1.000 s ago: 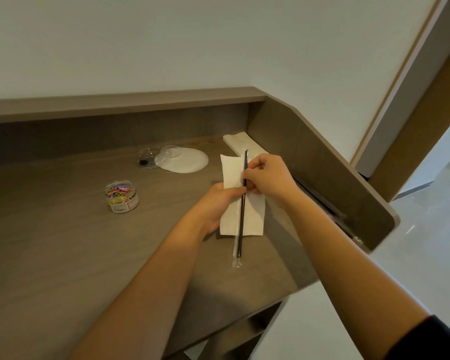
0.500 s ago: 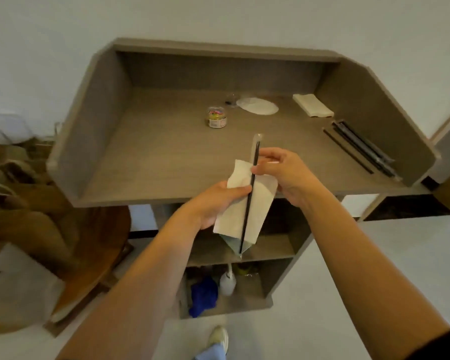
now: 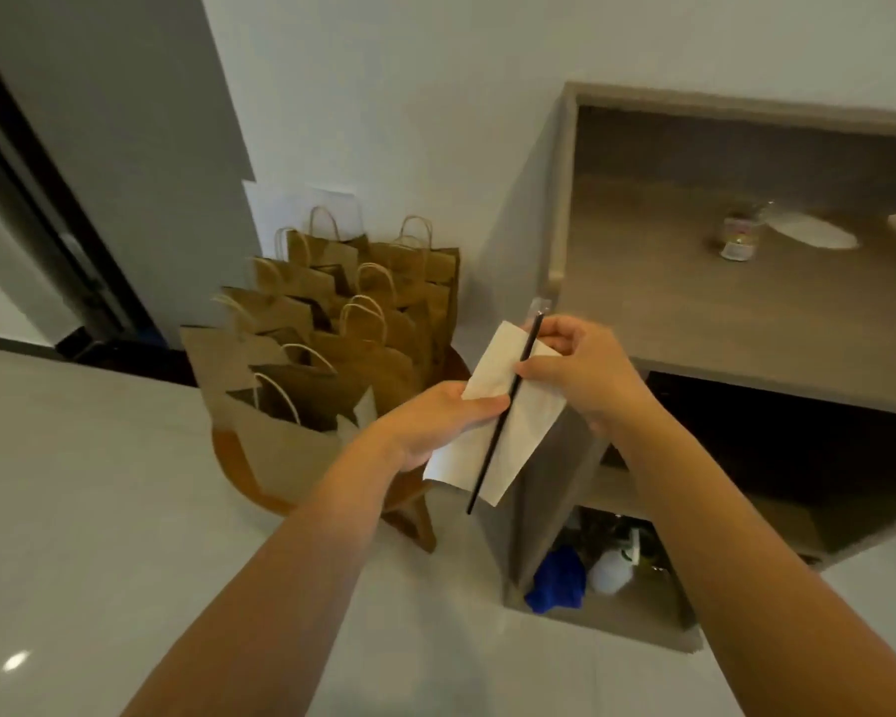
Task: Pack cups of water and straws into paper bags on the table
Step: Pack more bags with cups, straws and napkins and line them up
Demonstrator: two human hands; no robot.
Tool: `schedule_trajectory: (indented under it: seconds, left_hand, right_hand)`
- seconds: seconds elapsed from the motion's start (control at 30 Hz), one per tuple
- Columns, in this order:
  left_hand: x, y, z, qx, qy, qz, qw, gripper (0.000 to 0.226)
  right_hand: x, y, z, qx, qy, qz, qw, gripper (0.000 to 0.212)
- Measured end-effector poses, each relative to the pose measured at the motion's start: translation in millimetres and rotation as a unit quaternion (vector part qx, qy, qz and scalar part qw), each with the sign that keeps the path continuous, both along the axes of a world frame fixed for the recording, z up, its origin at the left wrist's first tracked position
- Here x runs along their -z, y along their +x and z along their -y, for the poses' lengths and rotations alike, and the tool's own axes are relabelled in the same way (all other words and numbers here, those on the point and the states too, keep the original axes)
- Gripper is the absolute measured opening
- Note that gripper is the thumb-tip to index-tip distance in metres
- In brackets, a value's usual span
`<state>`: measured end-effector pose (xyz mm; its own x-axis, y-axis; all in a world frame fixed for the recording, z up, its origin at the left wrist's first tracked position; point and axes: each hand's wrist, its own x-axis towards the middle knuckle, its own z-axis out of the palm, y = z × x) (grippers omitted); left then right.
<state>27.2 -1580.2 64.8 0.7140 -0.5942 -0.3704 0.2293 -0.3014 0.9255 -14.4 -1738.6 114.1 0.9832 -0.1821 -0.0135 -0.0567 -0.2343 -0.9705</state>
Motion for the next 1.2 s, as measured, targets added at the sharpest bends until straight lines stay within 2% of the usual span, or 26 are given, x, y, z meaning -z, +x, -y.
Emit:
schedule_trajectory:
  seconds: [0.13,0.2,0.27,0.4,0.5,0.6,0.77,0.83,0.9,1.2]
  left_hand:
    - [11,34,-99,-0.045,-0.009,-0.025,0.999,0.048]
    - [15,52,-137,-0.09,-0.032,-0.046,0.994,0.049]
    - [21,72,-163,-0.147,-0.037,-0.043,0.987,0.043]
    - [37,114,-192,-0.267,-0.01,-0.021,0.963,0.007]
    - [53,143,-205,-0.286,0.01,-0.006,0.958,0.003]
    - [63,171,-213,-0.299,0.045,0.077,0.95,0.013]
    - [78,214,-216,-0.242,0.141,0.145,0.949,0.016]
    - [87,227,-216,-0.21,0.161,0.165,0.95,0.013]
    - [95,236,-216,-0.196,0.179,0.163,0.95,0.012]
    - [118,261,-221,-0.074,0.231,0.182,0.953,0.021]
  right_hand:
    - [9,33,-90,-0.037,-0.052,0.041,0.997,0.029]
    - [12,50,-121,-0.052,-0.078,0.063,0.994,0.028]
    - [15,67,-144,-0.064,-0.121,0.076,0.988,0.026]
    - [27,105,-168,-0.064,-0.16,0.071,0.982,0.027]
    - [42,136,-176,-0.074,-0.173,0.062,0.98,0.023]
    - [61,169,-182,-0.104,-0.193,0.041,0.975,0.019]
    - [103,208,-198,-0.166,-0.224,-0.035,0.96,0.029]
    - [125,217,-209,-0.192,-0.244,-0.051,0.949,0.022]
    - [146,225,-218,-0.19,-0.262,-0.05,0.945,0.015]
    - [198,263,-247,-0.301,-0.321,-0.132,0.888,0.023]
